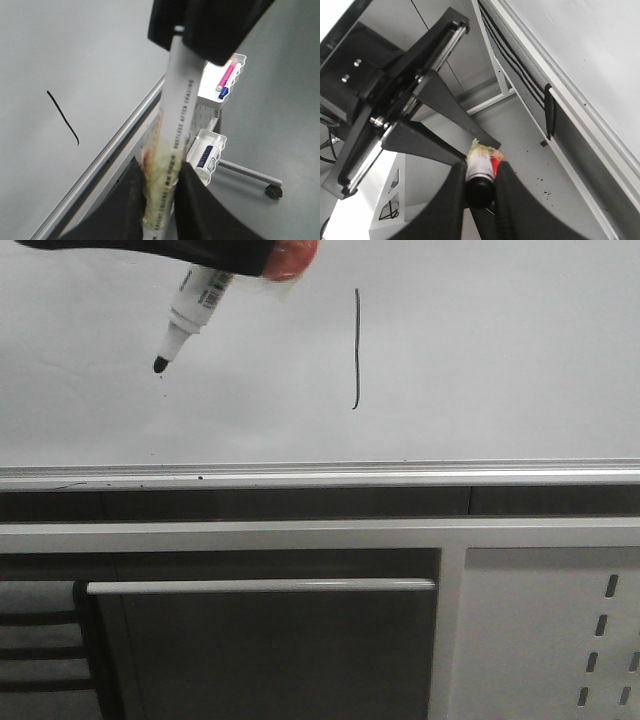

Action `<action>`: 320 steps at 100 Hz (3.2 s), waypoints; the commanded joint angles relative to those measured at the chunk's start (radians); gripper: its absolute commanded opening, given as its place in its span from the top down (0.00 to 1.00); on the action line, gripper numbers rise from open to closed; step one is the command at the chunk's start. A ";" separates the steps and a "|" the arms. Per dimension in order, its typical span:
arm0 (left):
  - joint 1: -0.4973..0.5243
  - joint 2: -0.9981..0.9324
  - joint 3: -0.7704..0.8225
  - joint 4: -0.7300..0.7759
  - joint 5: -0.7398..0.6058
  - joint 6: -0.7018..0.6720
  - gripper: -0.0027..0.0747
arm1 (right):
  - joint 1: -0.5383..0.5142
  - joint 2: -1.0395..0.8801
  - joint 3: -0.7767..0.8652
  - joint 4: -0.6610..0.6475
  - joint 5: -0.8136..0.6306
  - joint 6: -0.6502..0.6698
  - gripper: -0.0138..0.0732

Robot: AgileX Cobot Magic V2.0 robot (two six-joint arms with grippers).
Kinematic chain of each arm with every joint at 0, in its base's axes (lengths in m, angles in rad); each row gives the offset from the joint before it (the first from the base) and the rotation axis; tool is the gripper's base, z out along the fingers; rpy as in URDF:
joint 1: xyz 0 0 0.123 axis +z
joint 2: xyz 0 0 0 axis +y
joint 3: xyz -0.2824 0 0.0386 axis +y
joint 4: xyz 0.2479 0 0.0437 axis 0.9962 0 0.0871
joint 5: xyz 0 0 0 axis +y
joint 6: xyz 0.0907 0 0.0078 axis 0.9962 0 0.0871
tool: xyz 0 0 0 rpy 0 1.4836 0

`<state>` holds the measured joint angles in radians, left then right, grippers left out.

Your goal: Write number 1 on whiteboard

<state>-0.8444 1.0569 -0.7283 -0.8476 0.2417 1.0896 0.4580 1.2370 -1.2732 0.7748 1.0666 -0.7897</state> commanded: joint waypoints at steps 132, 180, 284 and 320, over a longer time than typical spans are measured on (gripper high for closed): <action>-0.119 0.050 -0.028 -0.212 -1.038 -0.110 0.99 | -0.259 -0.256 0.146 0.076 -0.275 0.035 0.54; -0.030 0.126 -0.049 -0.172 -1.038 -0.194 0.99 | -0.259 -0.256 0.146 0.076 -0.275 0.035 0.54; -0.018 0.163 -0.088 -0.172 -1.048 -0.191 0.65 | -0.259 -0.256 0.146 0.076 -0.261 0.035 0.54; -0.018 0.163 -0.088 -0.172 -1.047 -0.191 0.57 | -0.259 -0.256 0.146 0.076 -0.255 0.035 0.54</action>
<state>-0.8657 1.2383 -0.7831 -1.0591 -0.7547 0.9082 0.2074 0.9989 -1.1042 0.8077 0.8447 -0.7539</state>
